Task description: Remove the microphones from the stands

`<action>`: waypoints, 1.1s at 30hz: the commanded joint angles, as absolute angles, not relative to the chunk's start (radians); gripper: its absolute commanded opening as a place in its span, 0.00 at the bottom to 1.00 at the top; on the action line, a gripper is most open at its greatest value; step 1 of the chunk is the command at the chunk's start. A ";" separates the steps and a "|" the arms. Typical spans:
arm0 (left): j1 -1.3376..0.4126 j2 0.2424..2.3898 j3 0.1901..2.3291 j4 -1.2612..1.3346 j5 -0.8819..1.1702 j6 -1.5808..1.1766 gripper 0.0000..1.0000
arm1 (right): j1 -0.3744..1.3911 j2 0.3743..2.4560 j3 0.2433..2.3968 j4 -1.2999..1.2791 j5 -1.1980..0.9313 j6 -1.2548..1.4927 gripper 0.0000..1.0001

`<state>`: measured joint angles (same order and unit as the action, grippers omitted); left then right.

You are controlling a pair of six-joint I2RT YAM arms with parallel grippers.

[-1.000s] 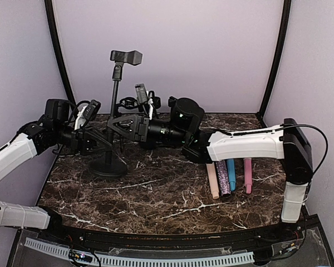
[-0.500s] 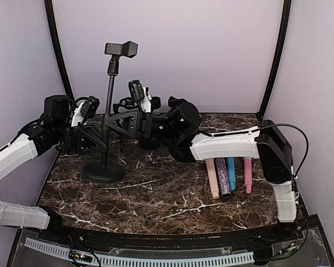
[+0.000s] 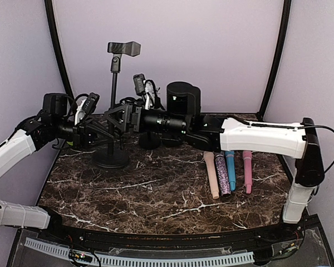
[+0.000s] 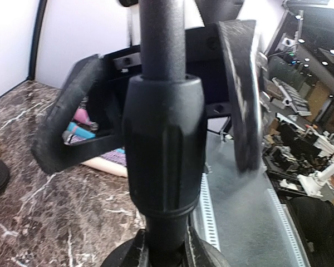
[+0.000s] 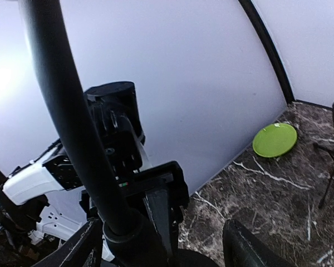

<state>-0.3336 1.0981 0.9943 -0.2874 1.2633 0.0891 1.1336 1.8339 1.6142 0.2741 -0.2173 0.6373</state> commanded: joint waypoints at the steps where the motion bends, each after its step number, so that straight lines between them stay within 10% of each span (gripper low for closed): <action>1: -0.327 1.074 1.036 -0.329 1.171 0.197 0.00 | 1.198 1.846 1.701 0.000 0.074 0.536 0.73; 25: -0.322 1.086 1.066 -0.330 1.275 0.168 0.00 | 1.153 1.893 1.689 0.230 -0.278 0.654 0.08; 33: -0.321 1.092 1.089 -0.318 1.333 0.137 0.00 | 1.108 1.862 1.611 0.424 -0.493 0.723 0.09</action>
<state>-0.3180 1.1133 1.0286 -0.3992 1.2068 0.1333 1.1278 1.9053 1.6440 0.2523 -0.3241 0.6384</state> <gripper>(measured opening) 0.167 0.226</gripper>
